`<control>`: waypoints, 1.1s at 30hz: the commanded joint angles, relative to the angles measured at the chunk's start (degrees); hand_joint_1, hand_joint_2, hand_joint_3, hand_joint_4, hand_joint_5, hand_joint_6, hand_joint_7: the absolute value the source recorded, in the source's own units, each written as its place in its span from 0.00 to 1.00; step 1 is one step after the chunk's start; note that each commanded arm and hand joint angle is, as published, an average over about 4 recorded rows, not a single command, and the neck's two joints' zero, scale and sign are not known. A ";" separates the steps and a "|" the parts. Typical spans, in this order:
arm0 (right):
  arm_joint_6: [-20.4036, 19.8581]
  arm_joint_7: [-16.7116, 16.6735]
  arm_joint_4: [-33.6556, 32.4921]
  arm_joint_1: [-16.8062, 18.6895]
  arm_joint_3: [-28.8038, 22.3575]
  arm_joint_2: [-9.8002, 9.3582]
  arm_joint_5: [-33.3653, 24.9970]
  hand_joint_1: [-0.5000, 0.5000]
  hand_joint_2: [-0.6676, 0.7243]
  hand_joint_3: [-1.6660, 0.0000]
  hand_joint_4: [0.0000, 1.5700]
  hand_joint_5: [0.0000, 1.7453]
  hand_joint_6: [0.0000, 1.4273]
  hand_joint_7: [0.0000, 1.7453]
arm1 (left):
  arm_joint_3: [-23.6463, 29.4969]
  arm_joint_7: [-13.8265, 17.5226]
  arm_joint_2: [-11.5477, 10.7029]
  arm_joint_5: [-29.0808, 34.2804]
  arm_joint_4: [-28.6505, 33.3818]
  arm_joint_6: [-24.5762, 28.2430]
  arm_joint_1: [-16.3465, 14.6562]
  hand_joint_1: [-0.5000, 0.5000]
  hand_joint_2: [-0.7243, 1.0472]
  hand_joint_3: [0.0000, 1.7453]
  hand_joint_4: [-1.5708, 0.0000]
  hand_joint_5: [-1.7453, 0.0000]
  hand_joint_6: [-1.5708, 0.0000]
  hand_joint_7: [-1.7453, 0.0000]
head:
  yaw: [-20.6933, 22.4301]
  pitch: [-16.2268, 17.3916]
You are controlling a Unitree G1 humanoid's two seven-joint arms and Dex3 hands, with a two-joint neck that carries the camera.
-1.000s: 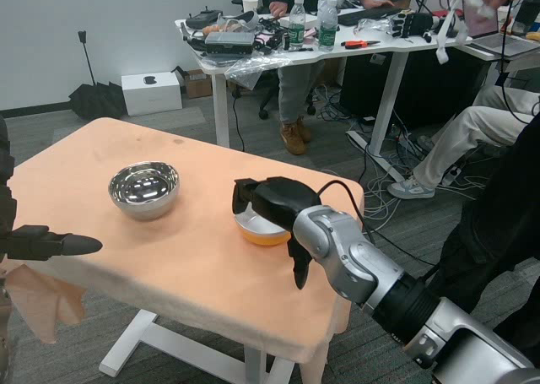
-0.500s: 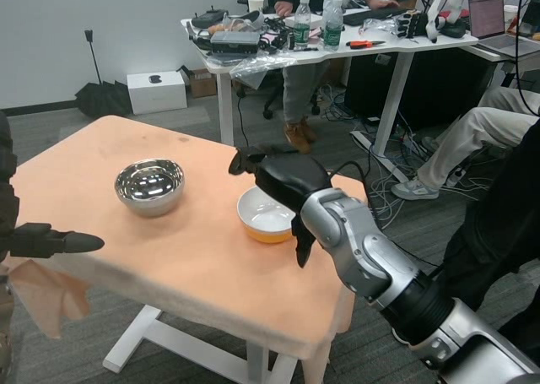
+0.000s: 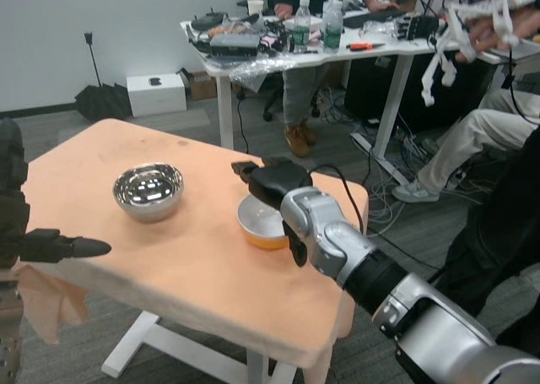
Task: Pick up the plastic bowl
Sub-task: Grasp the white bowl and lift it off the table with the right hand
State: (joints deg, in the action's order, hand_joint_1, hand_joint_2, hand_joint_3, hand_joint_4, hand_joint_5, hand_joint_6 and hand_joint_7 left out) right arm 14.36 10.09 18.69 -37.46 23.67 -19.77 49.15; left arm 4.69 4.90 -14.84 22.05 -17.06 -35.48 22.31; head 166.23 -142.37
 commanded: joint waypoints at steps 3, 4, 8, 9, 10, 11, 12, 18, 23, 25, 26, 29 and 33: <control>-0.56 -0.60 6.46 -3.85 3.07 1.93 0.29 0.12 0.73 0.93 0.00 0.00 0.00 0.00 | 0.53 0.03 -0.30 0.72 0.09 -0.64 -0.32 0.00 0.35 0.00 1.00 1.00 1.00 1.00 | -0.27 0.21; -0.56 -0.60 7.45 -4.42 3.70 2.19 0.47 0.12 0.73 0.93 0.00 0.00 0.00 0.00 | 0.58 0.03 -0.32 0.72 0.09 -0.64 -0.30 0.00 0.35 0.01 1.00 1.00 1.00 1.00 | -0.39 0.22; -0.74 -0.82 10.88 -6.31 5.15 3.20 1.21 0.12 0.73 0.93 0.00 0.00 0.00 0.00 | 0.45 0.03 -0.36 0.72 0.05 -0.64 -0.12 0.00 0.35 0.01 1.00 1.00 1.00 1.00 | -0.92 0.36; -0.89 -1.06 11.61 -6.64 5.33 3.40 1.19 0.12 0.73 0.92 0.00 0.00 0.00 0.00 | 0.40 0.03 -0.36 0.72 0.03 -0.64 -0.06 0.00 0.35 0.00 1.00 1.00 1.00 1.00 | -0.98 0.39; -1.04 -1.30 12.33 -6.97 5.50 3.60 1.17 0.12 0.73 0.90 0.00 0.00 0.00 0.00 | 0.36 0.03 -0.36 0.72 0.01 -0.64 0.01 0.00 0.35 0.00 1.00 1.00 1.00 1.00 | -0.99 0.41; -1.13 -1.50 12.88 -7.17 5.68 3.75 1.15 0.12 0.73 0.90 0.00 0.00 0.00 0.00 | 0.31 0.03 -0.36 0.72 -0.04 -0.64 0.10 0.00 0.35 0.01 1.00 1.00 1.00 1.00 | -0.99 0.40; -1.22 -1.70 13.43 -7.37 5.86 3.91 1.13 0.12 0.73 0.90 0.00 0.00 0.00 0.00 | 0.27 0.03 -0.36 0.72 -0.08 -0.64 0.19 0.00 0.35 0.03 1.00 1.00 1.00 1.00 | -0.99 0.40; -1.22 -2.38 14.55 -7.52 6.14 4.24 1.19 0.12 0.66 0.90 0.00 0.00 0.00 0.00 | 0.07 0.03 -0.36 0.72 -0.24 -0.64 0.27 0.00 0.33 0.03 1.00 1.00 1.00 1.00 | -0.98 0.60; -0.52 -2.10 13.87 -7.23 6.03 4.21 1.21 0.10 0.64 0.90 0.00 0.00 0.00 0.00 | -0.04 0.03 -0.36 0.72 -0.26 -0.64 0.27 0.00 0.35 0.00 1.00 1.00 1.00 1.00 | -0.98 0.78; 0.10 -2.01 12.86 -6.93 5.77 4.13 1.21 0.08 0.64 0.90 0.00 0.00 0.00 0.00 | -0.04 0.03 -0.36 0.72 -0.26 -0.64 0.23 0.00 0.35 0.00 1.00 1.00 1.00 1.00 | -0.98 0.74; 0.45 -1.90 12.09 -6.68 5.53 4.04 1.21 0.09 0.64 0.90 0.00 0.00 0.00 0.00 | -0.06 0.03 -0.36 0.72 -0.26 -0.64 0.21 0.00 0.35 0.01 1.00 1.00 1.00 1.00 | -0.94 0.72; 1.59 -1.13 9.21 -5.70 4.67 3.69 1.21 0.11 0.64 0.90 0.00 0.00 0.00 0.00 | -0.12 0.03 -0.36 0.72 -0.26 -0.64 0.14 0.00 0.35 0.01 1.00 1.00 1.00 1.00 | -0.94 0.82; 3.26 0.85 4.51 -4.29 3.40 2.94 1.43 0.08 0.64 0.90 0.00 0.00 0.00 0.00 | -0.08 0.03 -0.36 0.72 -0.26 -0.64 0.01 0.00 0.35 0.00 1.00 1.00 1.00 1.00 | -0.93 1.00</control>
State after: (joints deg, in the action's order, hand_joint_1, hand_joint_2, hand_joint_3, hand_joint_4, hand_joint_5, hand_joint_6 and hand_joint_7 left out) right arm 16.68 9.80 25.26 -43.31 28.07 -16.02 50.28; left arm 4.40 4.90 -14.84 22.10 -17.30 -35.67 22.36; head 165.29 -141.40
